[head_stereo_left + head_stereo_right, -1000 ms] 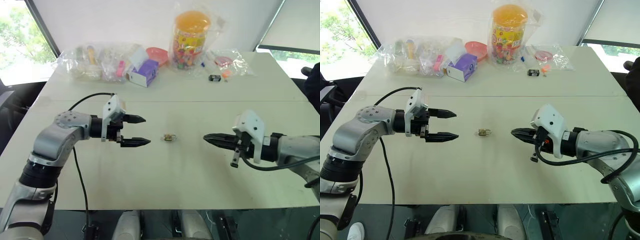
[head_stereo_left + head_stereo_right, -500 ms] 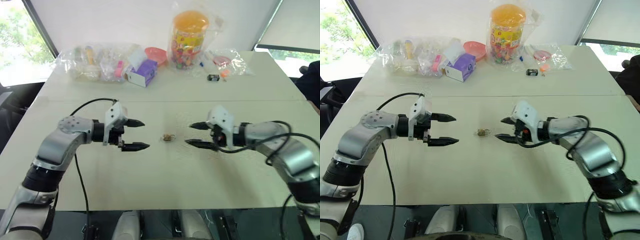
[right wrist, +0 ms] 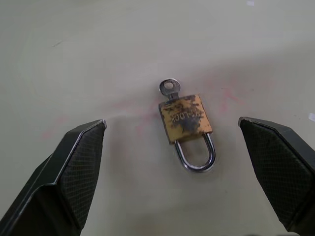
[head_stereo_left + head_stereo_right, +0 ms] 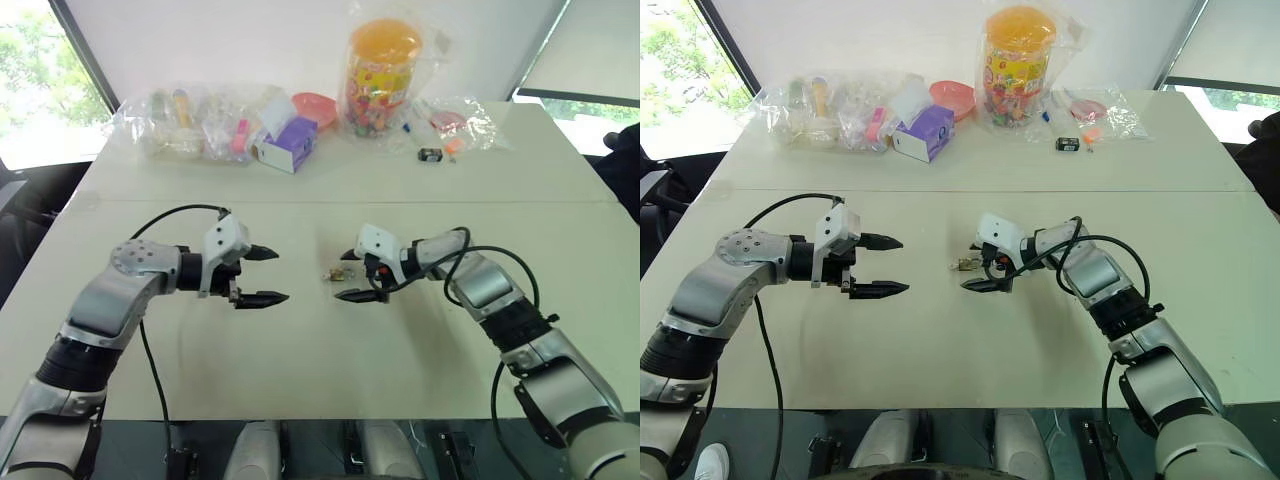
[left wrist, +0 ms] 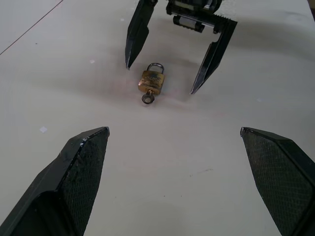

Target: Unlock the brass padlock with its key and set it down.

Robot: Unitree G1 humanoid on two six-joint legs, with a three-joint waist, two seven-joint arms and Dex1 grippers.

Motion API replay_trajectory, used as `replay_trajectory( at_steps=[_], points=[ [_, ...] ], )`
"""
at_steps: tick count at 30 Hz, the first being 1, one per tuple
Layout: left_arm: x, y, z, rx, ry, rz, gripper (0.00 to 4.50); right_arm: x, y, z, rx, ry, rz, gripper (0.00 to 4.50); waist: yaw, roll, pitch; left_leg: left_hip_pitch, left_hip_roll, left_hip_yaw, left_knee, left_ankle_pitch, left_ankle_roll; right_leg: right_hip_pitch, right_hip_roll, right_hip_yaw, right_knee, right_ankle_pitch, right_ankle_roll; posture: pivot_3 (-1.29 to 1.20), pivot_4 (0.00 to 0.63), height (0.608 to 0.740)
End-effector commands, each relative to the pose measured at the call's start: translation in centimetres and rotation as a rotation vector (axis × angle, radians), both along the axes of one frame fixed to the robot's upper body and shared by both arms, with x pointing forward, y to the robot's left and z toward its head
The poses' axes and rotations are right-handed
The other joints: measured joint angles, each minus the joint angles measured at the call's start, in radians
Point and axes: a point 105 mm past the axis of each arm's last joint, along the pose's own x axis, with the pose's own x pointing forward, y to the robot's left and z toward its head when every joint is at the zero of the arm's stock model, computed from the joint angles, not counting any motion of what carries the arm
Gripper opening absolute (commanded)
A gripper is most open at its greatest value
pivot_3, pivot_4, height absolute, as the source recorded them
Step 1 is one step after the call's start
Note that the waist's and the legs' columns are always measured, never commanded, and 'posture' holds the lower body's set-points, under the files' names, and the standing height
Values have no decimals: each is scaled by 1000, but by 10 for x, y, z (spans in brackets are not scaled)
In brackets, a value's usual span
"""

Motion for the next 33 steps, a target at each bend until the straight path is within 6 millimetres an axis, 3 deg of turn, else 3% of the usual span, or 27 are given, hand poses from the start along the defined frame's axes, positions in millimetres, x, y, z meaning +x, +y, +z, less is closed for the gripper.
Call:
replay_trajectory(
  at_steps=[1, 5, 7, 8, 14, 17, 20, 25, 30, 33],
  points=[
    [0, 1, 14, -5, -76, 6, 4500, 10, 1, 0, -26, -32, 14, 4468, -1, 0, 0, 0, 0, 0, 0, 0, 0, 0, 0, 0, 0, 0, 0, 0, 150, 740],
    [-1, 0, 14, -7, -79, 8, 4500, 13, 2, -6, -25, -7, 14, 4468, -5, 0, 0, 2, 0, 1, 0, 0, -1, 0, 0, 0, 2, 0, 0, 0, 150, 740],
    [-2, 0, 14, -4, -84, 9, 4500, 12, 1, -12, -50, -2, 26, 3963, -5, 0, 0, 3, 0, 1, 0, 0, -1, 0, -1, 0, 4, 0, 0, 0, 150, 740],
    [-2, 0, 13, -3, -86, 10, 4500, 12, 1, -14, -54, 1, 31, 3657, -5, 0, 0, 4, 0, 1, 0, 0, -1, 1, -1, 0, 5, 0, 0, 0, 150, 740],
    [-3, 0, 11, -7, -82, 14, 4500, 7, 13, -15, -28, 9, 50, 697, -6, 0, 0, 6, 0, 1, 0, 1, -2, 1, -1, 1, 7, 0, 0, 0, 150, 740],
    [-2, -1, 11, -12, -72, 11, 4500, 2, 20, -13, -26, -20, 72, 696, -7, 0, 0, 6, 1, 1, 0, 1, -2, 1, -1, 1, 8, 0, 0, 0, 150, 740],
    [1, -4, 9, -37, -44, 8, 4500, 5, 19, 0, -45, -178, 66, 696, -7, 0, 0, 6, 1, 1, 0, 1, -2, 1, -1, 1, 8, 0, 0, 0, 150, 740],
    [7, -17, 18, -157, 49, -16, 4500, -1, 5, 50, -120, -713, 94, 696, 3, 1, 0, 4, 0, 1, 0, 1, -2, -1, -1, 1, 7, 0, 0, 0, 150, 740],
    [12, -39, 43, -307, 158, -91, 4500, -43, 7, 92, -114, -1154, 218, 696, 1, 0, 0, 1, -1, 0, 1, 1, -2, -2, 0, 1, 6, 0, 0, 0, 150, 740],
    [11, -47, 50, -341, 195, -129, 4500, -56, 10, 98, -103, -1235, 246, 696, -7, 0, 0, 2, -1, 1, 1, 2, -3, -2, 1, 1, 6, 0, 0, 0, 150, 740]
  ],
)
